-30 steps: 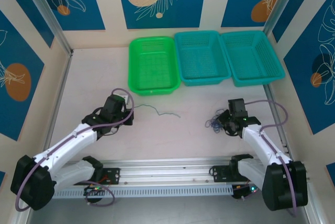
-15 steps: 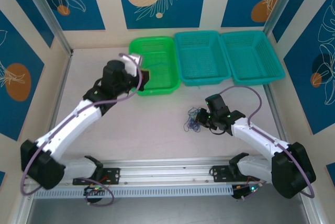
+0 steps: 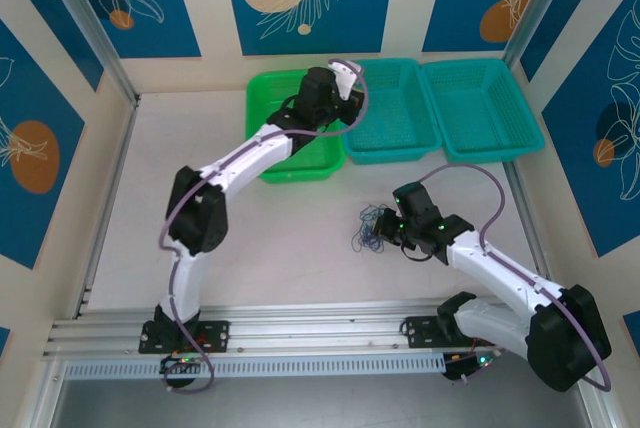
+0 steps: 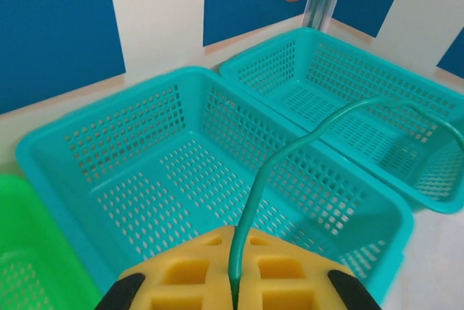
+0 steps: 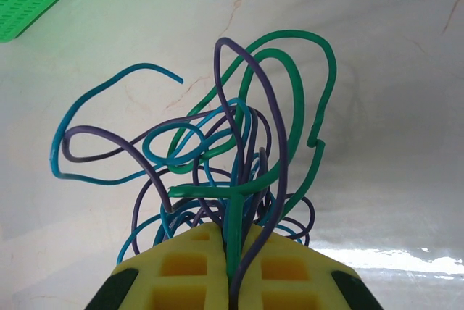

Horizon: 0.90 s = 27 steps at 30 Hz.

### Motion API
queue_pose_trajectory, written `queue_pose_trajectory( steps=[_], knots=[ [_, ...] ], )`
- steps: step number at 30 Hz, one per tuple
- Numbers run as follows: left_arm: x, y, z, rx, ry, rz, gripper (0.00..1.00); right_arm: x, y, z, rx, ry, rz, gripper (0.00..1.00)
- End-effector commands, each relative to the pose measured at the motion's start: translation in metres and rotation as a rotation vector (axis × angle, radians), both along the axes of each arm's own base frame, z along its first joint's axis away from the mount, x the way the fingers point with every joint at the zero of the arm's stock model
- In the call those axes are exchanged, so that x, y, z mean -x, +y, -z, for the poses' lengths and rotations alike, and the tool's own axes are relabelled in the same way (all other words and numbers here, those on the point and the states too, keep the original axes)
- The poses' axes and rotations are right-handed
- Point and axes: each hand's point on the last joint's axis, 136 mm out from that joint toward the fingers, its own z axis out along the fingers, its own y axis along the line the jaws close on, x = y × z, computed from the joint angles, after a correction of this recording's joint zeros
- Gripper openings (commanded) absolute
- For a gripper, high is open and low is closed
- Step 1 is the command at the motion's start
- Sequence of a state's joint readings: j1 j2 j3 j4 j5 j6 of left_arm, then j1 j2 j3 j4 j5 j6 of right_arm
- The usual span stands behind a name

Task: Untangle the cables

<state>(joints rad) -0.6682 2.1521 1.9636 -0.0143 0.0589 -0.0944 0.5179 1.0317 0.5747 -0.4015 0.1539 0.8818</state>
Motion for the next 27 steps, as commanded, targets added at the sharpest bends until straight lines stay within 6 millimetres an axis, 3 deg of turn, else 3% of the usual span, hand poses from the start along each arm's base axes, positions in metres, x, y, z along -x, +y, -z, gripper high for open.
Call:
queue_pose_trajectory(
  steps=[1, 7, 9, 10, 13, 15, 22, 27],
  knots=[
    [-0.023, -0.021, -0.008, -0.007, -0.132, 0.025, 0.00, 0.006, -0.005, 0.002, 0.016, 0.004, 0.004, 0.00],
    [-0.053, -0.045, 0.014, -0.084, -0.214, 0.049, 0.00, 0.011, -0.008, -0.004, 0.019, -0.008, -0.004, 0.00],
    [-0.061, -0.050, 0.014, -0.105, -0.231, 0.047, 0.07, 0.012, -0.009, -0.006, 0.021, -0.017, -0.003, 0.00],
    [-0.064, -0.052, 0.011, -0.113, -0.236, 0.045, 0.15, 0.012, -0.010, -0.007, 0.024, -0.020, -0.002, 0.00],
    [-0.063, -0.049, -0.011, -0.073, -0.276, 0.035, 0.58, 0.012, -0.012, -0.007, 0.035, -0.024, 0.001, 0.00],
    [-0.062, -0.042, -0.022, -0.051, -0.244, 0.022, 0.63, 0.012, -0.014, -0.007, 0.040, -0.025, 0.001, 0.00],
    [-0.020, -0.026, -0.083, -0.082, -0.239, 0.122, 0.68, 0.010, -0.013, -0.011, 0.041, -0.034, -0.010, 0.00],
    [0.025, -0.006, -0.131, -0.072, -0.197, 0.221, 0.70, 0.006, -0.013, -0.021, 0.047, -0.054, -0.033, 0.00]
  ],
)
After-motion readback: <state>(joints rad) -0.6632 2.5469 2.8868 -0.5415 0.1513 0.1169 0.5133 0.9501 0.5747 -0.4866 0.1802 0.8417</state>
